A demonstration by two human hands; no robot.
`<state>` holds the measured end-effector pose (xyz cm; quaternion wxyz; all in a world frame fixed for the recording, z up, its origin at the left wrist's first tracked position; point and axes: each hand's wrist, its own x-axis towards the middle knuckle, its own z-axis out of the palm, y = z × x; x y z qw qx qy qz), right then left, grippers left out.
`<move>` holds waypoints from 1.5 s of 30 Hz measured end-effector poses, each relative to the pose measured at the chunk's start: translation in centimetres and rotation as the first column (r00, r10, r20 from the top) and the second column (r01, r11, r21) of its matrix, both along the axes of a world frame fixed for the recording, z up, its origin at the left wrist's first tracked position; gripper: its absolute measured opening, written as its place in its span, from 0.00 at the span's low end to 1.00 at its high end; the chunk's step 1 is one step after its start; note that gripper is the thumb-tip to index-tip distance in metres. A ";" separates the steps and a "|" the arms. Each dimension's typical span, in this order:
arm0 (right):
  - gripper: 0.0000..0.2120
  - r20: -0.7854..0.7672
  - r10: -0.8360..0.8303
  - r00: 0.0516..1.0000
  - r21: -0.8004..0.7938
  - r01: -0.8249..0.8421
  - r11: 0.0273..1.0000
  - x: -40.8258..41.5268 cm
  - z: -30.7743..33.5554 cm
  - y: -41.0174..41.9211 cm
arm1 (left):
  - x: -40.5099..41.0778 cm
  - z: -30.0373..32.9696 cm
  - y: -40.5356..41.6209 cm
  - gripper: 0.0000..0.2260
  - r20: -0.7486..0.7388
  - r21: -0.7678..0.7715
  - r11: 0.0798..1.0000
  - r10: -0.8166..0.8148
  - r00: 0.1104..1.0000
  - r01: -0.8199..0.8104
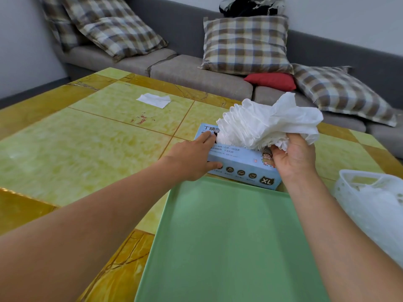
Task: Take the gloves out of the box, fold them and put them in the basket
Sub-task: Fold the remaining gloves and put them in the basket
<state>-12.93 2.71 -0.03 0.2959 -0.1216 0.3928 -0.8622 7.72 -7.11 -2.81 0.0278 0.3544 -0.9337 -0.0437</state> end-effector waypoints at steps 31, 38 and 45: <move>0.07 -0.368 -0.166 0.915 0.125 0.226 0.966 1.8 11.0 -3.1 | -7.6 2.1 -0.8 0.15 -0.235 0.071 0.988 0.149 0.961 -0.136; 0.09 -0.422 -0.239 0.875 -0.098 0.218 0.971 1.0 16.2 -0.4 | -9.7 2.7 -1.2 0.05 -0.109 -0.028 0.979 0.198 0.974 -0.202; 0.15 -0.858 -0.449 0.250 -0.335 0.390 0.858 7.4 9.6 6.5 | -10.0 2.3 -4.6 0.11 0.088 0.092 0.995 0.042 0.995 -0.050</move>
